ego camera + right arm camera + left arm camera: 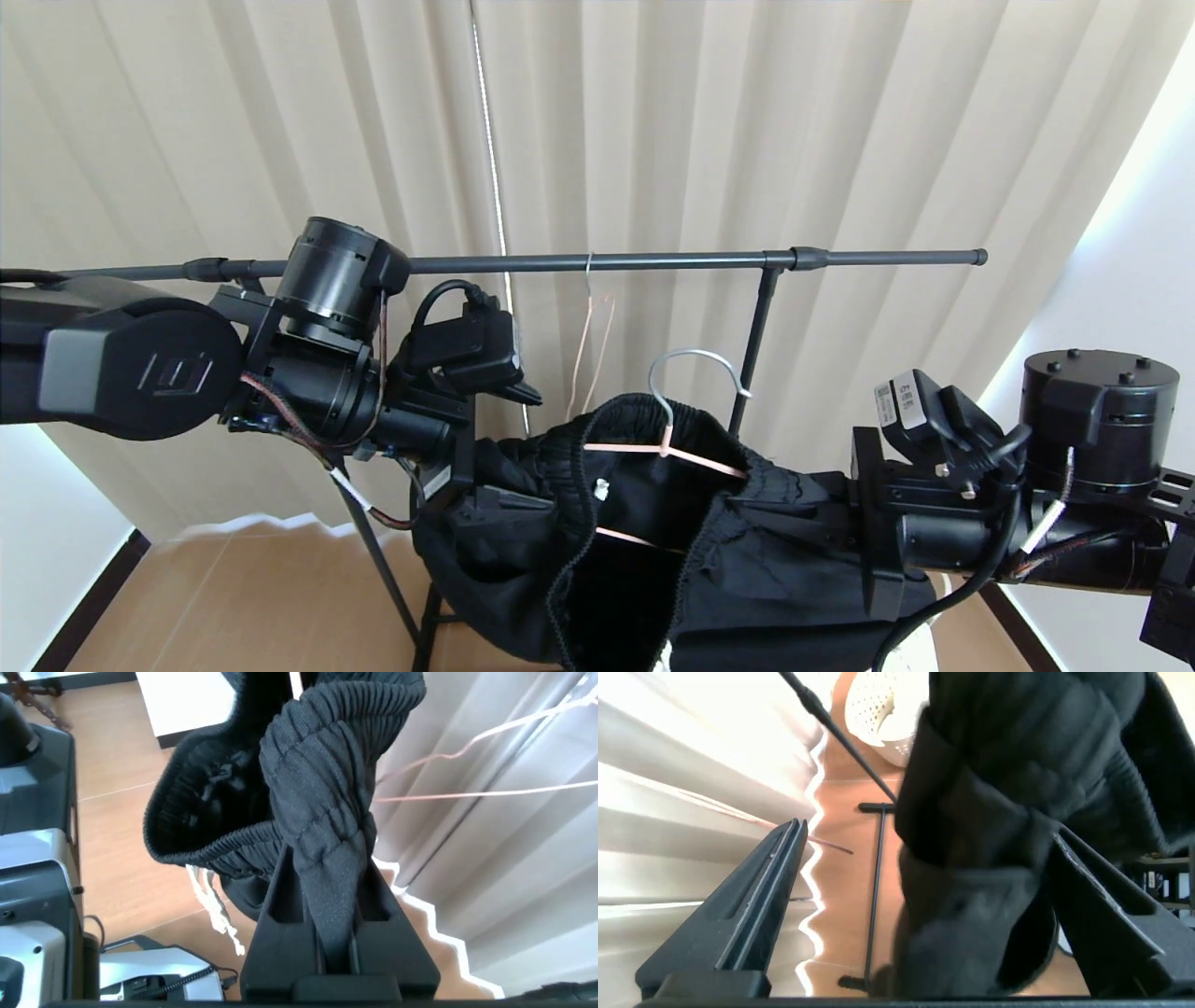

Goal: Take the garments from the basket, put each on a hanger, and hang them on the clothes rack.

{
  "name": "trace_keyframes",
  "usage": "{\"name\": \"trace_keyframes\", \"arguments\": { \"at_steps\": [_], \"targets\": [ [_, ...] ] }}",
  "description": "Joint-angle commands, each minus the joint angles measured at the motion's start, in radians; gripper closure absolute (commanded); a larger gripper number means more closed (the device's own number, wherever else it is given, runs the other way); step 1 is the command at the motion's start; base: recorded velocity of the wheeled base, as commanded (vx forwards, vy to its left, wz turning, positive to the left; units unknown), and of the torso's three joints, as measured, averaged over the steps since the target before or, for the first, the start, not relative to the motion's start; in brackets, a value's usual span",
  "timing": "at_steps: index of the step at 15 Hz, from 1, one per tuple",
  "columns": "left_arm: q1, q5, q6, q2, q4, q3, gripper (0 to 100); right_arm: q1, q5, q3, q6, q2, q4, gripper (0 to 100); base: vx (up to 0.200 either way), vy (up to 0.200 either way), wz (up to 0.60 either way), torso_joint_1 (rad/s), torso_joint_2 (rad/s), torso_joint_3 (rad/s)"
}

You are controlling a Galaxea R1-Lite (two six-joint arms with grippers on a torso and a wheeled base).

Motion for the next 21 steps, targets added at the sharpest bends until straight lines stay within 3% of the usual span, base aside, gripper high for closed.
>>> {"name": "trace_keyframes", "arguments": {
  "at_steps": [1, 5, 16, 17, 21],
  "targets": [
    [-0.007, -0.018, -0.003, 0.013, -0.006, -0.001, 0, 0.015, -0.001, 0.006, -0.001, -0.007, 0.0, 100, 0.0, 0.0, 0.0, 0.0, 0.0, 0.0],
    [-0.012, -0.069, -0.013, 0.015, -0.006, -0.004, 0, 0.025, 0.015, 0.004, -0.001, -0.009, -0.001, 100, 0.0, 0.0, 0.0, 0.0, 0.0, 0.0],
    [-0.047, -0.07, -0.016, 0.019, -0.004, 0.026, 0, 0.038, 0.016, 0.004, 0.004, -0.02, -0.047, 100, 0.0, 0.0, 0.0, 0.0, 0.0, 0.0],
    [-0.047, -0.07, -0.017, 0.018, -0.004, 0.029, 100, 0.038, 0.016, 0.003, 0.005, -0.015, -0.053, 100, 0.0, 0.0, 0.0, 0.0, 0.0, 0.0],
    [-0.047, -0.07, -0.04, 0.001, -0.006, 0.057, 100, 0.038, 0.018, -0.005, 0.022, -0.004, -0.06, 100, 0.0, 0.0, 0.0, 0.0, 0.0, 0.0]
  ]
}}
